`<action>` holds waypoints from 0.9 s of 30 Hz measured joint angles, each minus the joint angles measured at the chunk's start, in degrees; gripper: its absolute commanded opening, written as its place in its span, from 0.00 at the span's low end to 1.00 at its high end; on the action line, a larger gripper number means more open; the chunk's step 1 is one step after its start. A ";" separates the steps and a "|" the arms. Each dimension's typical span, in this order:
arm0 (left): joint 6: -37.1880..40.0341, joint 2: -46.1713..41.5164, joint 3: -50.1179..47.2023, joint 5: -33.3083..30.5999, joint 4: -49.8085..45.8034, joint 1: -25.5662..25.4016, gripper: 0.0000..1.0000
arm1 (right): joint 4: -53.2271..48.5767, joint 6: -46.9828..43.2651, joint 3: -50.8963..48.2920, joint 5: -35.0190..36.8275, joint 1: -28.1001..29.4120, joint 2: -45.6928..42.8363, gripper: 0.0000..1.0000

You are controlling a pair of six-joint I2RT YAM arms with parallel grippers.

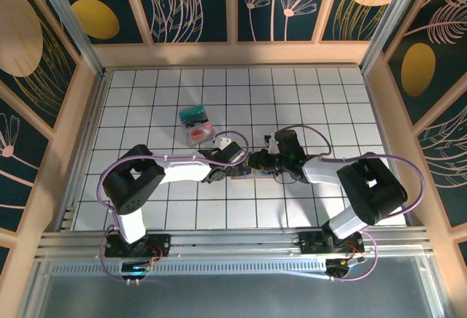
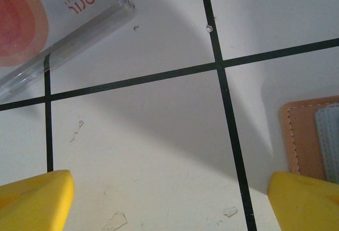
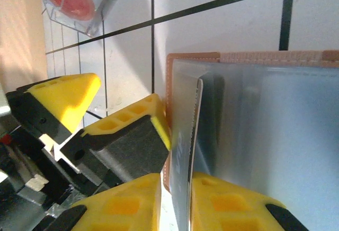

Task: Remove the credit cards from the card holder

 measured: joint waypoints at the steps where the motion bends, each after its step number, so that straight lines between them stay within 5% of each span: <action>1: 0.00 0.00 0.00 0.00 0.00 0.00 0.95 | 0.00 0.02 -0.11 -0.02 0.00 -0.35 0.20; 27: -0.17 0.26 0.26 -0.02 -0.15 0.00 0.95 | -5.70 -1.31 -0.96 3.43 -3.13 -4.42 0.01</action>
